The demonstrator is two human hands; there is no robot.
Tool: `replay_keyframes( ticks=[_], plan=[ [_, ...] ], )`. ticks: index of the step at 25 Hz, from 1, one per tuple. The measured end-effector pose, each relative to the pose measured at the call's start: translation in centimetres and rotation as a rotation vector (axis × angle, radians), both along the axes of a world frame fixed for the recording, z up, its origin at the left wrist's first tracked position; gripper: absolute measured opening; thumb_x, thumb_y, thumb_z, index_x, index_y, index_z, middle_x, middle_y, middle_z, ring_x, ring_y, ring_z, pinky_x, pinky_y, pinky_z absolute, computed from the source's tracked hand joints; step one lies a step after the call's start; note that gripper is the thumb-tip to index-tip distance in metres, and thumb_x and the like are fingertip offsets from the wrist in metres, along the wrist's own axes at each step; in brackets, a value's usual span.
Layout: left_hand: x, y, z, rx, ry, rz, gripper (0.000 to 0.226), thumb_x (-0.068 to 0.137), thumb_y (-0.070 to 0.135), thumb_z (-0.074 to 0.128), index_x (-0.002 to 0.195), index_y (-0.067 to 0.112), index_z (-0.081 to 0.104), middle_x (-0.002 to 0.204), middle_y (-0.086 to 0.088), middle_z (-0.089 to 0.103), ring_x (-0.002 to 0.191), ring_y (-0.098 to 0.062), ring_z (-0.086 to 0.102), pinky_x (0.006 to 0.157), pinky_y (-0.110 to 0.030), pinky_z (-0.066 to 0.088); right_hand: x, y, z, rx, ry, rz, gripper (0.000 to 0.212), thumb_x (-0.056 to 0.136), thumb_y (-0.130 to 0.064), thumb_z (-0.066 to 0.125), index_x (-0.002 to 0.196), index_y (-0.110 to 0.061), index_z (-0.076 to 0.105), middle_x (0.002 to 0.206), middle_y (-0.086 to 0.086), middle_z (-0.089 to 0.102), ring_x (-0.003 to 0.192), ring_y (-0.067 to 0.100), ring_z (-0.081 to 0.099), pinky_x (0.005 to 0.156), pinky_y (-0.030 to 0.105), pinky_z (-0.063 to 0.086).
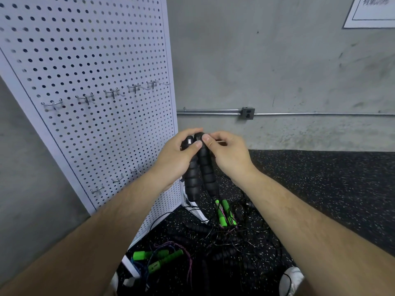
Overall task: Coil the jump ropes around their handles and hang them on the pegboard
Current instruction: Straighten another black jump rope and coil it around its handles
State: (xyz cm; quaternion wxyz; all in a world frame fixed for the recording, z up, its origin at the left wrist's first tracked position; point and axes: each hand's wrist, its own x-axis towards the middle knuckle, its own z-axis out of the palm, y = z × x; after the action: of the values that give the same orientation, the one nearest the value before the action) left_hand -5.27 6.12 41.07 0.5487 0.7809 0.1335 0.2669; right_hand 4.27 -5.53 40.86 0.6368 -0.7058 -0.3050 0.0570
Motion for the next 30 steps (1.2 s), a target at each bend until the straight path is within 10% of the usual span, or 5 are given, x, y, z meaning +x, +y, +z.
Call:
replay_keyframes(
  ticks=[7,13,20,24,30],
  plan=[
    [0.1,-0.5,0.3,-0.135,-0.117,0.159,0.024,0.099,0.022,0.063,0.113,0.04,0.065,0.113,0.012,0.067,0.108,-0.005,0.064,0.104,-0.037,0.052,-4.4,-0.3,-1.0,-0.646,-0.462,0.04,0.106,0.071,-0.049,0.078,0.153,-0.034,0.012,0.133,0.001,0.045,0.111,0.022,0.055,0.084,0.041,0.052],
    [-1.4,1.2,0.5,0.586,0.063,0.397,0.033,0.096,0.051,0.059,0.125,0.036,0.06,0.127,0.0,0.037,0.122,-0.018,0.041,0.102,-0.032,0.041,-2.5,-1.1,-0.6,-0.712,-0.636,-0.09,0.07,0.079,-0.024,0.071,0.139,-0.021,0.035,0.129,0.002,0.052,0.105,0.03,0.058,0.076,0.038,0.048],
    [-1.3,3.1,1.5,1.292,0.259,-0.01,0.105,0.076,0.073,0.067,0.155,0.015,0.029,0.148,-0.006,0.035,0.139,-0.023,0.03,0.12,-0.041,0.021,0.0,-2.6,0.7,-0.663,-0.832,0.087,0.08,0.072,-0.022,0.069,0.145,-0.03,0.039,0.129,-0.006,0.056,0.109,0.029,0.057,0.088,0.042,0.052],
    [-0.6,3.2,0.9,1.261,0.063,0.093,0.056,0.08,0.046,0.069,0.119,0.008,0.056,0.108,-0.007,0.053,0.099,-0.023,0.049,0.084,-0.043,0.051,0.4,-2.6,0.7,-0.645,-0.864,-0.01,0.074,0.074,-0.024,0.07,0.142,-0.022,0.043,0.131,0.0,0.053,0.111,0.03,0.053,0.093,0.044,0.048],
    [-0.4,4.0,-0.2,1.171,0.081,0.133,0.068,0.079,0.067,0.067,0.121,0.015,0.054,0.113,0.0,0.054,0.104,-0.017,0.047,0.09,-0.04,0.049,0.0,-1.0,0.7,-0.547,-0.704,-0.101,0.046,0.079,-0.012,0.07,0.12,-0.014,0.049,0.115,0.006,0.046,0.085,0.029,0.056,0.077,0.048,0.053]
  ],
)
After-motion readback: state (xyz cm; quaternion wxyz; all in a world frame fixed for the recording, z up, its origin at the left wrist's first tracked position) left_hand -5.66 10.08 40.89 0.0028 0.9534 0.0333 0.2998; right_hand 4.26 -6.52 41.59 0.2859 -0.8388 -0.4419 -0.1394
